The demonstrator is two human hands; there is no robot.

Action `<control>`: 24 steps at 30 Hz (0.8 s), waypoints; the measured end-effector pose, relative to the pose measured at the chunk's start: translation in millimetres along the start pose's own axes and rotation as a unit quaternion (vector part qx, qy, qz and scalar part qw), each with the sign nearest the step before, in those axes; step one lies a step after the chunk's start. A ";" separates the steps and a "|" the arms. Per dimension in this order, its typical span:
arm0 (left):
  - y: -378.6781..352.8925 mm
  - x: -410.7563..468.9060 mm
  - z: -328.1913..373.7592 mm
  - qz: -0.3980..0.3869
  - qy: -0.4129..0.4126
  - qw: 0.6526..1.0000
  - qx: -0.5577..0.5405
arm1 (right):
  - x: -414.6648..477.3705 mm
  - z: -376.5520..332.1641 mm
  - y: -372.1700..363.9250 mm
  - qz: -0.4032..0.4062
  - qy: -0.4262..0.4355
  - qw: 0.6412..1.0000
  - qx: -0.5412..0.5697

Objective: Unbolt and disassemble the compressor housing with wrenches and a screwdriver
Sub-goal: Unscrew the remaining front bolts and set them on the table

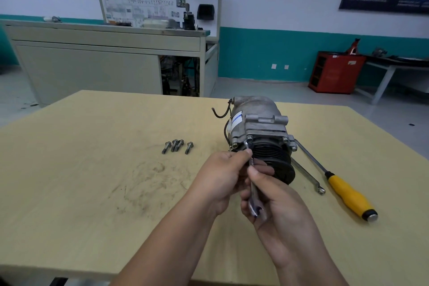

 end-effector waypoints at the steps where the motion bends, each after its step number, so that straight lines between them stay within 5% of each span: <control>1: -0.1 -0.2 -0.9 0.001 0.006 1.000 -0.001 | -0.2 0.5 -0.3 0.007 0.008 1.000 -0.008; 24: -0.5 -0.7 -12.7 -0.012 -0.005 1.000 0.014 | -4.1 9.9 7.4 -0.017 0.015 1.000 -0.004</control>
Point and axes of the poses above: each hand's wrist, its own x-axis towards the middle knuckle, its own y-axis out of the back of the hand, z = x × y, the point moved 7 cm from there along x, towards the middle knuckle, and after that the axes turned 15 degrees about -x, right-handed, at the moved point
